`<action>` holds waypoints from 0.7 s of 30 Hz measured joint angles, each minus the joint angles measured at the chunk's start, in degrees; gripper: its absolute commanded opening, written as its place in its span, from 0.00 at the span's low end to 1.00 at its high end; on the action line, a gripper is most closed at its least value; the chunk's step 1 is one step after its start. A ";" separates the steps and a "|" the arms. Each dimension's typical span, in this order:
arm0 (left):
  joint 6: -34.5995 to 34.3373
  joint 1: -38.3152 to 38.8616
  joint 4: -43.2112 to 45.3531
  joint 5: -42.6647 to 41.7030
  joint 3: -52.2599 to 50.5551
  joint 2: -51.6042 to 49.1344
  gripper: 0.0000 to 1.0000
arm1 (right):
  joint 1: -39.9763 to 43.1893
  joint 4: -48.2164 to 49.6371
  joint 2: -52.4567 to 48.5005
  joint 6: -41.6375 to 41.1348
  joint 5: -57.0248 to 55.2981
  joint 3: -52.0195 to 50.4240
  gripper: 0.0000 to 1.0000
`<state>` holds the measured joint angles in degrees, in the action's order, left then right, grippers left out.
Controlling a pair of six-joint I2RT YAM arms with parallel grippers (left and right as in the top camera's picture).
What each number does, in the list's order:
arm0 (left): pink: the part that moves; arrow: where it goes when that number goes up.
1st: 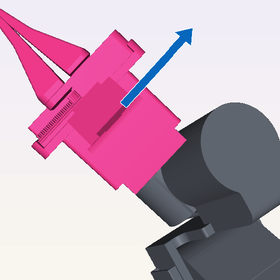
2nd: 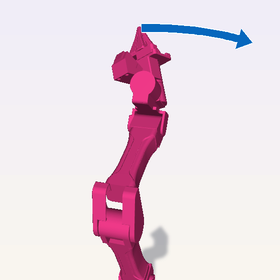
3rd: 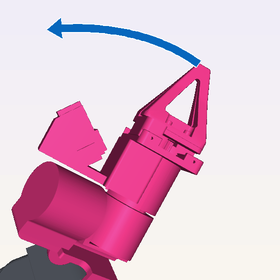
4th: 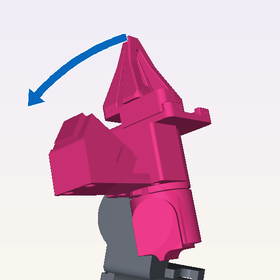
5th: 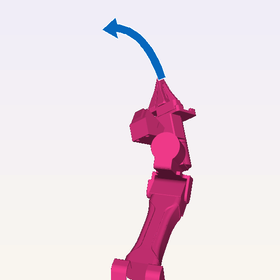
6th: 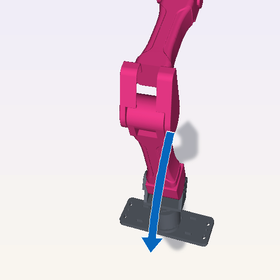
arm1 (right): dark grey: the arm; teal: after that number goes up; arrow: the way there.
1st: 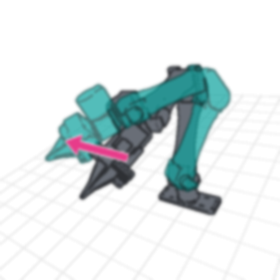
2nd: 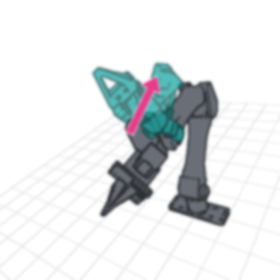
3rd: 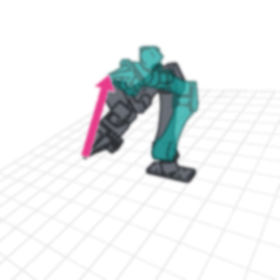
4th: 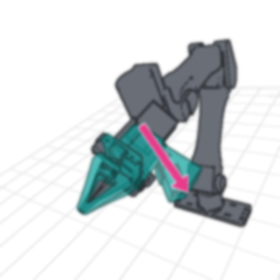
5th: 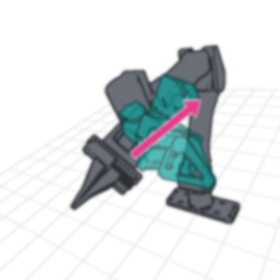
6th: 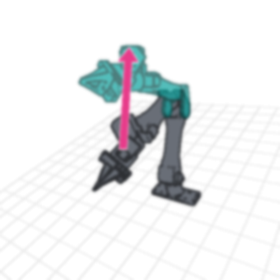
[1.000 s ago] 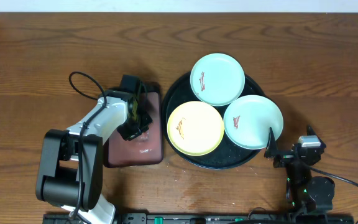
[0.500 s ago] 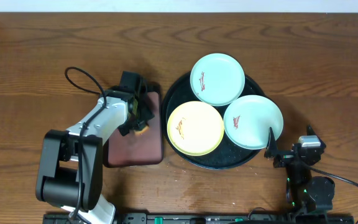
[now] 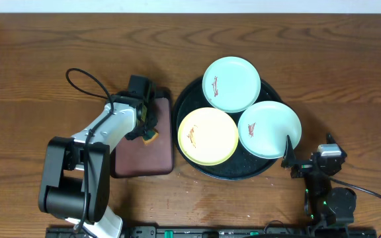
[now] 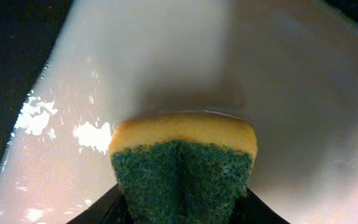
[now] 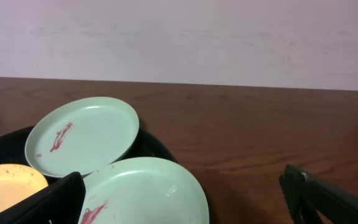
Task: Clean dirty plates on tray and stack at the side
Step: 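Lower the left gripper and close it on the sponge, then lift the sponge with the left gripper and pull it back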
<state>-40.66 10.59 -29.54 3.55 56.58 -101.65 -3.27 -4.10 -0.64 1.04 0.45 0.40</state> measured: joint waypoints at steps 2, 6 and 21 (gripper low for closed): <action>0.24 0.00 -0.07 -1.18 0.00 0.00 0.67 | 0.00 0.00 0.00 0.00 0.00 0.00 0.99; 0.00 0.00 -0.09 -4.02 0.00 0.00 0.70 | 0.00 0.00 0.00 0.00 0.00 0.00 0.99; 0.00 -0.09 -0.57 -8.11 0.00 0.07 0.08 | 0.00 0.02 0.00 0.00 0.00 0.00 0.99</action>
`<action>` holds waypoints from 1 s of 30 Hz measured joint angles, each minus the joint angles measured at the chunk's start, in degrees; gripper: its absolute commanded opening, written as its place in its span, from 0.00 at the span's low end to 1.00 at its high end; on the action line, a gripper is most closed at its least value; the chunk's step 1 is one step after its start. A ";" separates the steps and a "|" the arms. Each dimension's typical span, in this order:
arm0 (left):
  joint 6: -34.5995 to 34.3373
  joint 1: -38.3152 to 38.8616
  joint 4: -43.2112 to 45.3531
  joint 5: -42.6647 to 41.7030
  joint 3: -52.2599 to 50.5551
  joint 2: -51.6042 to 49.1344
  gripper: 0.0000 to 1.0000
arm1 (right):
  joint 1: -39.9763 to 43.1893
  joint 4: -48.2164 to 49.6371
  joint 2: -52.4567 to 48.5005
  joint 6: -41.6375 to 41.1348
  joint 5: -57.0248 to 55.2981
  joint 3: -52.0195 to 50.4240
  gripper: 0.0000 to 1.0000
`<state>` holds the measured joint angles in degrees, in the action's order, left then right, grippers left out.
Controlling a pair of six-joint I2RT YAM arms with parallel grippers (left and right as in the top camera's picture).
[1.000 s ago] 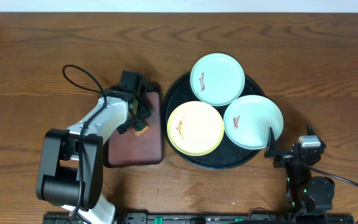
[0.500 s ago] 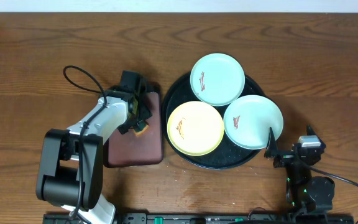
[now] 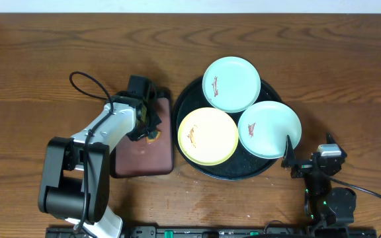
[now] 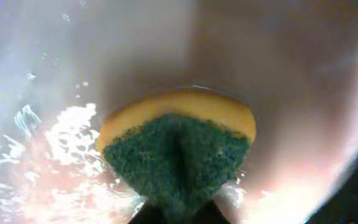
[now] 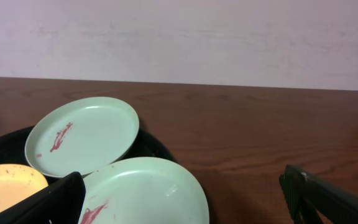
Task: Clean dirty plates on tray and stack at the side
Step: 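Lift the sponge with the left gripper and pull it back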
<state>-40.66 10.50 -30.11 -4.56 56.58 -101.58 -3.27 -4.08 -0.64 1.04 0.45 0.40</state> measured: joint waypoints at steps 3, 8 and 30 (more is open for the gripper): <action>0.02 -0.02 -0.31 -0.04 0.00 0.20 0.08 | 0.00 -0.02 0.00 0.00 0.00 0.00 0.99; 0.48 -0.50 -1.01 -0.28 -0.72 6.14 0.07 | 0.00 -0.02 0.00 0.00 0.02 0.00 0.99; 4.35 -0.72 7.82 6.27 -5.84 22.80 0.07 | 0.00 -0.02 0.00 0.00 0.02 0.00 0.99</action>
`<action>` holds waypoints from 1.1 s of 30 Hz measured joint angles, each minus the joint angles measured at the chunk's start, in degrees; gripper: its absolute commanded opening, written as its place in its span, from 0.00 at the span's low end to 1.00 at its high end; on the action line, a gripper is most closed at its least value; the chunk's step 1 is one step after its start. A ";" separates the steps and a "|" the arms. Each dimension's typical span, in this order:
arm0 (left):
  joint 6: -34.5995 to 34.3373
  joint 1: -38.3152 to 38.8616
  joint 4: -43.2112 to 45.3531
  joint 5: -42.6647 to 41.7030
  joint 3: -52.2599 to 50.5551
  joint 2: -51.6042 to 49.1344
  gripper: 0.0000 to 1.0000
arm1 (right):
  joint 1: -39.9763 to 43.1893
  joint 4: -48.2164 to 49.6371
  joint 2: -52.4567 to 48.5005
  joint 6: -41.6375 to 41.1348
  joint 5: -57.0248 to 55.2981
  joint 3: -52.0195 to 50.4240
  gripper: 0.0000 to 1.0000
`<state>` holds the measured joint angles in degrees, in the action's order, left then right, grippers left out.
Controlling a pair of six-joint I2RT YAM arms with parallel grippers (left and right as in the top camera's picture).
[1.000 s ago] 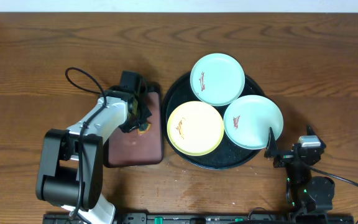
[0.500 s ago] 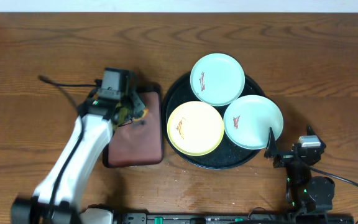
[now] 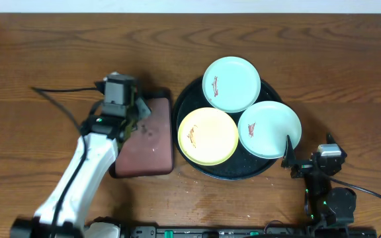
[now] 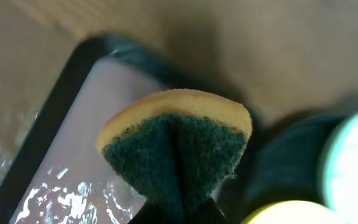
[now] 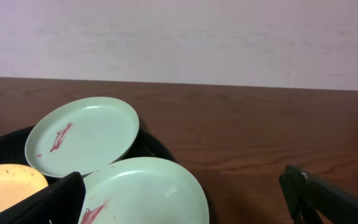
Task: Clean dirty plates on tray and stack at the side
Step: 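Lift the sponge with the left gripper and pull it back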
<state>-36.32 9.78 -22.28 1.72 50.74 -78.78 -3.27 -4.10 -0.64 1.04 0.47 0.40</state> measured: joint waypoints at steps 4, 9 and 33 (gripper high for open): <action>-1.62 -1.62 0.35 0.11 -1.01 -1.03 0.07 | 0.00 0.00 0.00 0.00 0.00 0.00 0.99; -2.32 -4.11 1.33 -2.36 -1.01 6.03 0.07 | 0.00 0.00 0.00 0.00 0.00 0.00 0.99; 2.21 -7.74 16.11 -23.17 -9.01 2.38 0.07 | 0.00 0.00 0.00 0.00 -0.02 0.00 0.99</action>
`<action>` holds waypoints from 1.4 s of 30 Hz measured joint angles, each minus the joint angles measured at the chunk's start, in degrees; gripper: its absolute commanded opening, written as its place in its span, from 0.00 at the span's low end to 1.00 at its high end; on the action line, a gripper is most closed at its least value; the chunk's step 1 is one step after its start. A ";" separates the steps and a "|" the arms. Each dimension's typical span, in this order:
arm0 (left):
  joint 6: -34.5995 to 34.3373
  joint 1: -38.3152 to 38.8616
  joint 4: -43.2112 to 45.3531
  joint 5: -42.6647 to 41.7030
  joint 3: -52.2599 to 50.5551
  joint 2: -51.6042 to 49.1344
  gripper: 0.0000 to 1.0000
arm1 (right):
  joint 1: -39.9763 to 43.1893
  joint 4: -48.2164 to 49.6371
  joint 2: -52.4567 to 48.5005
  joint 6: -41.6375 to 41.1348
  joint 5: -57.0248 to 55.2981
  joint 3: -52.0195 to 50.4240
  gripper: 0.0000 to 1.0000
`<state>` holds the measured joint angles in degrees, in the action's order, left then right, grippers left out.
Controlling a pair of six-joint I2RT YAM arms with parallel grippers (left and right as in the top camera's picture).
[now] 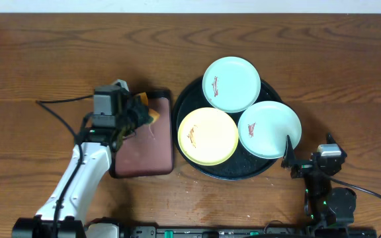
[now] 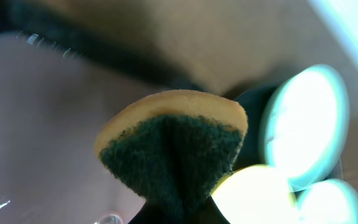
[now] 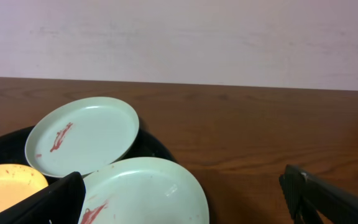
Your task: Clean dirty plates on tray and stack at the side
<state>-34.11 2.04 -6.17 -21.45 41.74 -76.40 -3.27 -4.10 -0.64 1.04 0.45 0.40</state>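
Note:
Three dirty plates with red smears sit on the round black tray [image 1: 189, 98]: a yellow plate [image 1: 208, 135] at the left, a mint plate [image 1: 231, 83] at the back, another mint plate [image 1: 268, 129] at the right. My left gripper [image 1: 144, 114] is shut on a yellow and green sponge [image 2: 173, 149], held over the top right corner of the water dish [image 1: 143, 149]. My right gripper [image 3: 182, 202] rests open at the tray's front right, nothing between its fingers.
The dark rectangular water dish lies just left of the tray on the wooden table [image 1: 38, 59]. A black cable [image 1: 58, 106] loops out left of my left arm. A pale wall [image 3: 179, 37] stands behind the table.
My left gripper has turned with the sponge toward the tray; the plates now show ahead of the sponge. The plates and the right arm have not moved.
The sponge was pressed in the dish's water at first, and still there a moment later. Then my left gripper held it lifted above the dish's far end. Now it points toward the tray, the sponge by the dish's top right corner.

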 measured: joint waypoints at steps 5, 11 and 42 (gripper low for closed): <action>-11.17 -6.78 1.53 -6.86 0.04 4.98 0.07 | 0.00 0.00 0.00 0.00 0.00 0.00 0.99; -21.99 -9.84 1.62 -13.33 0.04 7.93 0.08 | 0.00 0.00 0.00 0.00 0.02 0.00 0.99; 2.38 -9.70 -1.29 -11.45 -0.37 -5.42 0.07 | 0.00 0.02 0.00 0.00 0.00 0.00 0.99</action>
<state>-31.73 -7.66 -7.46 -32.91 41.36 -81.82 -3.27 -4.08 -0.64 1.04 0.45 0.40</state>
